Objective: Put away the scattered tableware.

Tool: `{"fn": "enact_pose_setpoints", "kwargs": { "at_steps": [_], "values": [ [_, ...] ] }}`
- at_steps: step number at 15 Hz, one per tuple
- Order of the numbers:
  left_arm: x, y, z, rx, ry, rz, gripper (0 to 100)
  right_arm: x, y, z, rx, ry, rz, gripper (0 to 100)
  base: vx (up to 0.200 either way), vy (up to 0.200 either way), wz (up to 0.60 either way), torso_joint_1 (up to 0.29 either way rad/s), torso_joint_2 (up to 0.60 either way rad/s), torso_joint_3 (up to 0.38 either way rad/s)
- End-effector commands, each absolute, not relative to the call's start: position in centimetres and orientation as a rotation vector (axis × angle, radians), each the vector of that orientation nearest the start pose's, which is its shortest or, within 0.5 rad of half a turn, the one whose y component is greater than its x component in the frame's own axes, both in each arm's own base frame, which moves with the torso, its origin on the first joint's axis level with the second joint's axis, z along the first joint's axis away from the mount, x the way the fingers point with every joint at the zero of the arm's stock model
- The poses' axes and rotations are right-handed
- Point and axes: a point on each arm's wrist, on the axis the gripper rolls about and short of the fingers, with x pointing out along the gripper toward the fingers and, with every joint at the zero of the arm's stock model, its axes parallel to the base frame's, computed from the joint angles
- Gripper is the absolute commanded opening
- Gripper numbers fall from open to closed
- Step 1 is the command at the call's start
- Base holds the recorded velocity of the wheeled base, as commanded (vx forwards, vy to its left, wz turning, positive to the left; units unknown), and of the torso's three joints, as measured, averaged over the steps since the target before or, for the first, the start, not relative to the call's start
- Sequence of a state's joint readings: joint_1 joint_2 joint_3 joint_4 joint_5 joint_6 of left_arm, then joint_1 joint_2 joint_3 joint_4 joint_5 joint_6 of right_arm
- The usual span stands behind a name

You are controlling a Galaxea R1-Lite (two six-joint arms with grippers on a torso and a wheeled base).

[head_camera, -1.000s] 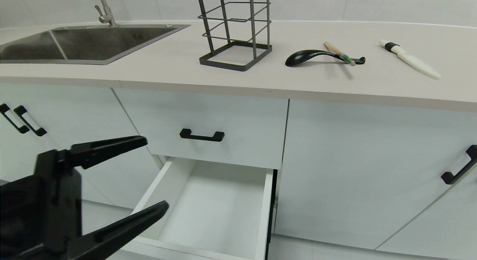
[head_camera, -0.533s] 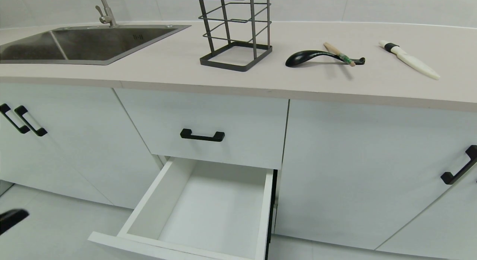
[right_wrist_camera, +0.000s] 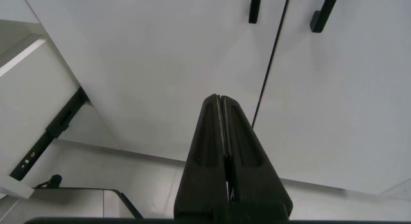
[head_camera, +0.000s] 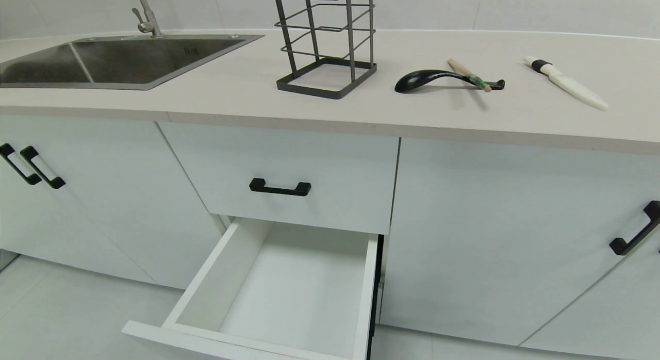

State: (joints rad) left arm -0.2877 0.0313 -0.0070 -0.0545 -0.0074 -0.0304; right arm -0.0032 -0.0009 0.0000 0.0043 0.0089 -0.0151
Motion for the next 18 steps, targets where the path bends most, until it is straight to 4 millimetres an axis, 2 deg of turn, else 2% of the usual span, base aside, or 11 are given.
{"fn": "enact_pose_setpoints", "kwargs": {
  "at_steps": [1, 6, 10, 12, 14, 18],
  "values": [
    [-2.1, 0.7, 7.5, -0.013, 0.019, -0.273, 100, -2.3, 0.0, 7.5, -0.015, 0.005, 0.006, 0, 0.0, 0.0, 0.0, 0.0, 0.0, 0.0],
    [-2.1, 0.7, 7.7, -0.037, 0.011, -0.267, 100, -2.3, 0.0, 7.5, -0.017, 0.005, 0.008, 0, 0.0, 0.0, 0.0, 0.0, 0.0, 0.0],
    [-0.4, 0.1, 7.9, -0.002, 0.228, -0.156, 100, -2.3, 0.0, 7.5, -0.023, 0.004, 0.014, 0, 0.0, 0.0, 0.0, 0.0, 0.0, 0.0],
    [-1.3, 0.2, 7.8, -0.006, 0.117, -0.067, 100, -2.3, 0.0, 7.5, -0.014, 0.005, 0.009, 0, 0.0, 0.0, 0.0, 0.0, 0.0, 0.0],
    [-2.0, 0.0, 7.7, 0.086, 0.031, 0.036, 100, -2.3, 0.0, 7.5, -0.018, 0.004, 0.015, 0, 0.0, 0.0, 0.0, 0.0, 0.0, 0.0],
    [-2.0, 0.0, 7.7, 0.081, 0.031, 0.037, 100, -2.3, 0.0, 7.5, -0.02, 0.004, 0.015, 0, 0.0, 0.0, 0.0, 0.0, 0.0, 0.0]
  ]
}}
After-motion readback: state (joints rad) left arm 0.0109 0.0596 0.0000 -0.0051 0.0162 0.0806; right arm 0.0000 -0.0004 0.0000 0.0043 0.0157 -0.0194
